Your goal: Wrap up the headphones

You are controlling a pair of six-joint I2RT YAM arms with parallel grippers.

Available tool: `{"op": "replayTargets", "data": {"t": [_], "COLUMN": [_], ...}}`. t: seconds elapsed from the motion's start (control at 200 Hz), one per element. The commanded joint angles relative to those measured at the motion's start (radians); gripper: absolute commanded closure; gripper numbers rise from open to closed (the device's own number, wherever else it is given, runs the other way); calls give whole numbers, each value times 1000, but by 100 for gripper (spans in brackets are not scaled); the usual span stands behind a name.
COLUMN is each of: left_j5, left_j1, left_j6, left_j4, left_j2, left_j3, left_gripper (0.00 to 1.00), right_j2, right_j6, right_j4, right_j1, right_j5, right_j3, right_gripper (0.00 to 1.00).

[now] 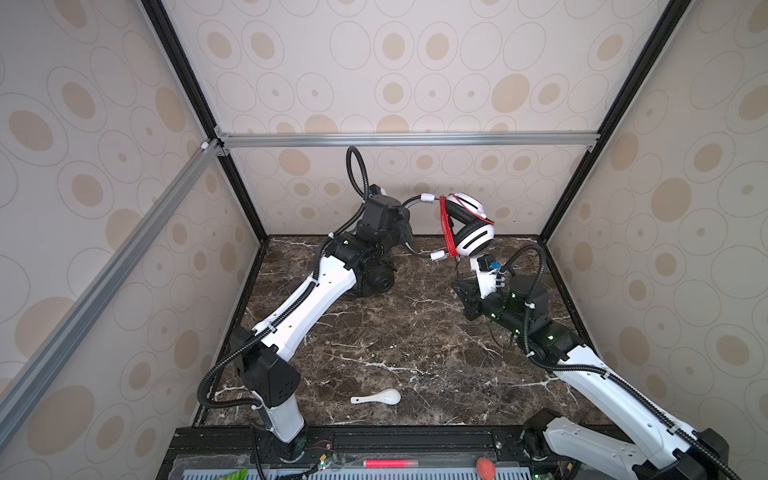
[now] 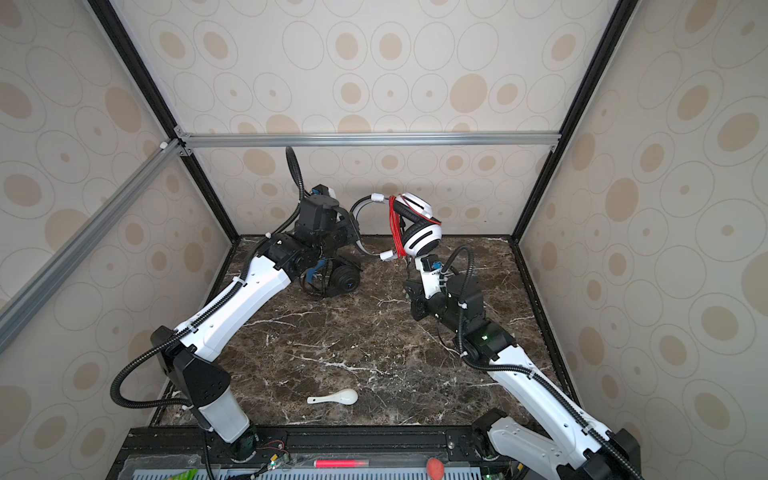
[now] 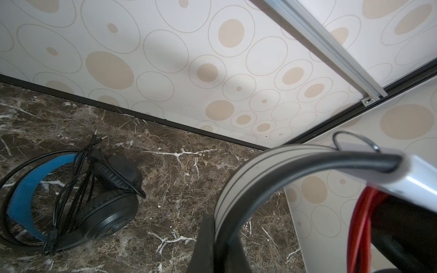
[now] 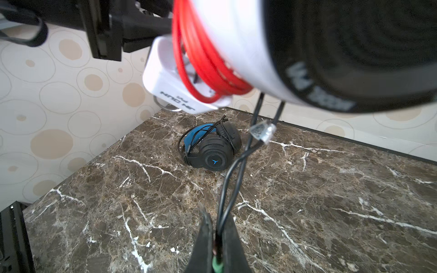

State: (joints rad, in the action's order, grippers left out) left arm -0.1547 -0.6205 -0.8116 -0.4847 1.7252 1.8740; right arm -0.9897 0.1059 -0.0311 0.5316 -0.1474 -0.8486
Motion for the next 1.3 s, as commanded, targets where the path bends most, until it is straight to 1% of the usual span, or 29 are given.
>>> {"op": "replayTargets", "data": {"t": [0.0,0.105,0.27,0.4,0.57,0.745,0.855,1.04,1.175,1.295], "left_j5": [-96,-139,-216,-247,-296,-296,-311,-324,-297,-247], "left_j1": [9,3,-3,-9,-18,-25,-34,-37,-38,-39], "left_j6": [-64,-18,96,187,285,396,462,544,603,660], "left_j4": [140,118,110,70,13,-37,-71,-78,-83,-83], "left_j2": [-8,4,-7,-9,-35,-55,-57,-87,-91,-90], "left_j3": [78,81,29,4,-49,-88,-102,-158,-181,-193], "left_gripper": [100,100,100,100,100,100,100,100,100,100], "right_j2": [-11,-22,-61,-122,-206,-317,-397,-505,-543,-577], "right_j6": [-75,-109,-176,-243,-275,-332,-379,-445,-502,-569], "right_j4": [-133,-185,-324,-473,-608,-756,-842,-948,-995,-1055], "right_j1": [51,84,128,162,182,227,273,333,338,341], "right_j5": [27,54,108,155,177,234,302,406,425,396], "right_j3": [-47,-88,-197,-326,-494,-679,-793,-936,-1010,-1096], "right_gripper": [100,100,100,100,100,100,100,100,100,100]}}
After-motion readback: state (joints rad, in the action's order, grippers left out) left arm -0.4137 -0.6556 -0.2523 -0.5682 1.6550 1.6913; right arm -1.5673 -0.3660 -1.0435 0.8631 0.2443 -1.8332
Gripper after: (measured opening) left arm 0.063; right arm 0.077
